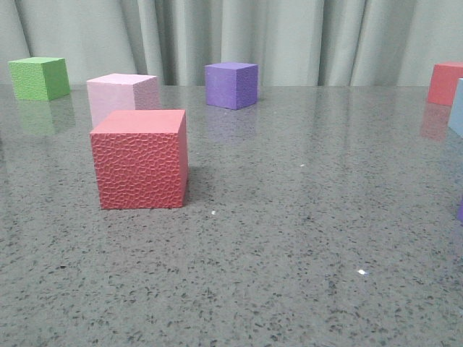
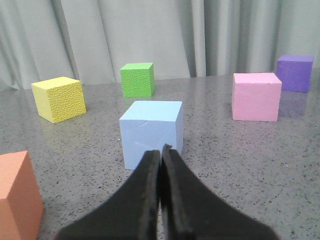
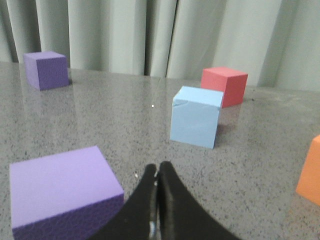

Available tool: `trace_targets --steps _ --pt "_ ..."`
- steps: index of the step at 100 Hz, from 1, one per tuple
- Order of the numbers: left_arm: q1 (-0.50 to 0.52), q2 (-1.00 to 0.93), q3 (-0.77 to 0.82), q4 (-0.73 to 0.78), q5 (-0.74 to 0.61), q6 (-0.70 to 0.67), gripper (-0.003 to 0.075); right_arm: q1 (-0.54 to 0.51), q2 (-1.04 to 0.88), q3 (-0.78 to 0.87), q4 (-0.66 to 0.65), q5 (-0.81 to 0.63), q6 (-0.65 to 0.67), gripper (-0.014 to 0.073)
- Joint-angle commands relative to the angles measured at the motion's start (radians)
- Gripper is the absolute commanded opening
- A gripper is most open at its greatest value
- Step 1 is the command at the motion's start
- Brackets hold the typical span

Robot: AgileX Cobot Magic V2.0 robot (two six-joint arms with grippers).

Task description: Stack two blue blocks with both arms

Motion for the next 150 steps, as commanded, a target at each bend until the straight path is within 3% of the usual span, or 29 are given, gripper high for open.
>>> trace_targets --steps 1,31,104,114,150 --pt "0.003 -0.032 0.029 -0.037 -0.093 -0.011 -0.0019 0.000 -0.026 -0.019 -0.001 -0.124 -0.008 -0.0068" --pt "0.003 -0.020 -0.119 -0.075 -0.051 -0.011 -0.0019 0.000 -0.021 -0.138 0.016 -0.045 -0.007 -0.0068" --pt "0.003 0.512 -0.765 -0.143 0.719 -0.011 -0.0019 0.000 0.362 -0.726 0.136 0.603 -0.007 -0.0068" --pt "0.003 0.557 -0.805 -0.146 0.760 -0.011 -0.0019 0.000 0.400 -0.771 0.147 0.660 -0.007 -0.0068" --pt "0.003 0.577 -0.808 -0.152 0.769 -0.011 -0.0019 0.000 0.412 -0.775 0.153 0.651 -0.007 -0.0068"
